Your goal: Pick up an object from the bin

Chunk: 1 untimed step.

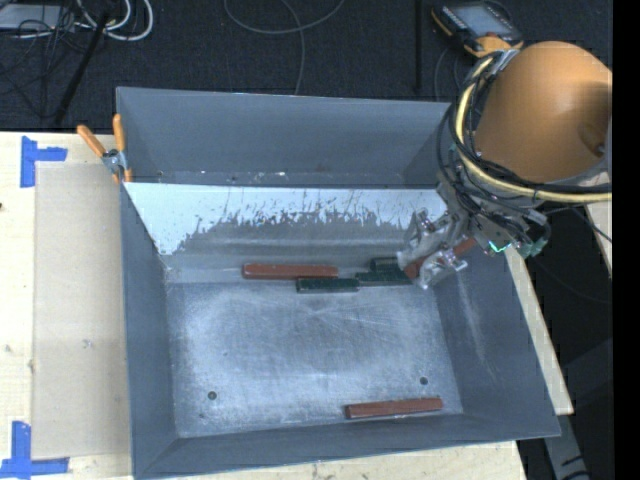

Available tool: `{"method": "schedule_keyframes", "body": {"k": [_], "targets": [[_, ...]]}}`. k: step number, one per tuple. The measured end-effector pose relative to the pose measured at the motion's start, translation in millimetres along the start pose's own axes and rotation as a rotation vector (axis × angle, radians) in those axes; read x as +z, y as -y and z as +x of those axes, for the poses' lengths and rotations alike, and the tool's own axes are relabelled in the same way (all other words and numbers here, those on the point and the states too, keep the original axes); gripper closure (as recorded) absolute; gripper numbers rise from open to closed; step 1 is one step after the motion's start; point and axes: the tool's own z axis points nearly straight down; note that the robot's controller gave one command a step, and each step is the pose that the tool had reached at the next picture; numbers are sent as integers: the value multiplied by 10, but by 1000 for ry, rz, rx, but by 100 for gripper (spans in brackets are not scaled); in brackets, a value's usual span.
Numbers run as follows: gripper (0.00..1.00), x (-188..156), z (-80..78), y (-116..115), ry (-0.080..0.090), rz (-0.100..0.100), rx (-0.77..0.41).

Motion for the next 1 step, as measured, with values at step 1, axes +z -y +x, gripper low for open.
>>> {"method": "schedule_keyframes", "body": {"k": [1], "targets": [[100,42,12,-4,-7,-4,4]]}}
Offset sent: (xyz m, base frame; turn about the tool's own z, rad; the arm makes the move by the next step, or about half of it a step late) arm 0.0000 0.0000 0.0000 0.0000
